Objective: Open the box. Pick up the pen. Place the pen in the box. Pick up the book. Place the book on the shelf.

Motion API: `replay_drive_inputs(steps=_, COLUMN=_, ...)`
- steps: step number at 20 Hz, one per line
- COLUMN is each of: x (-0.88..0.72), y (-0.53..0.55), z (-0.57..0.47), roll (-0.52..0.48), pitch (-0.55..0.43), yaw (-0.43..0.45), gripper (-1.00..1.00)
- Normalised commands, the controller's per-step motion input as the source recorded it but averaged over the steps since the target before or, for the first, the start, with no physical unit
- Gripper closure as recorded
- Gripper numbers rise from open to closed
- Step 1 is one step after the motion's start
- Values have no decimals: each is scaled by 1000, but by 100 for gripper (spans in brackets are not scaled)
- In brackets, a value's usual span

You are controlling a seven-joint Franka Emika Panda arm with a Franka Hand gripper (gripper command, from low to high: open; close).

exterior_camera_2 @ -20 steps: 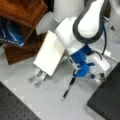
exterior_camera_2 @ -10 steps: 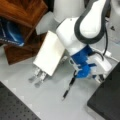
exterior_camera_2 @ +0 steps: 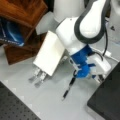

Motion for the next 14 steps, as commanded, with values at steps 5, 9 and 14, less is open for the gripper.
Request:
replay_drive_inputs(steps=5, x=323, y=18, z=309, roll=-236, pitch=-17, yaw=60, gripper=100)
replay_drive_inputs(steps=9, x=309, y=114, z=407, roll=-284, pitch=6, yaw=162, gripper=100)
replay_drive_inputs(steps=14, x=281, y=199, z=426, roll=-309, pitch=24, yaw=210, gripper=100)
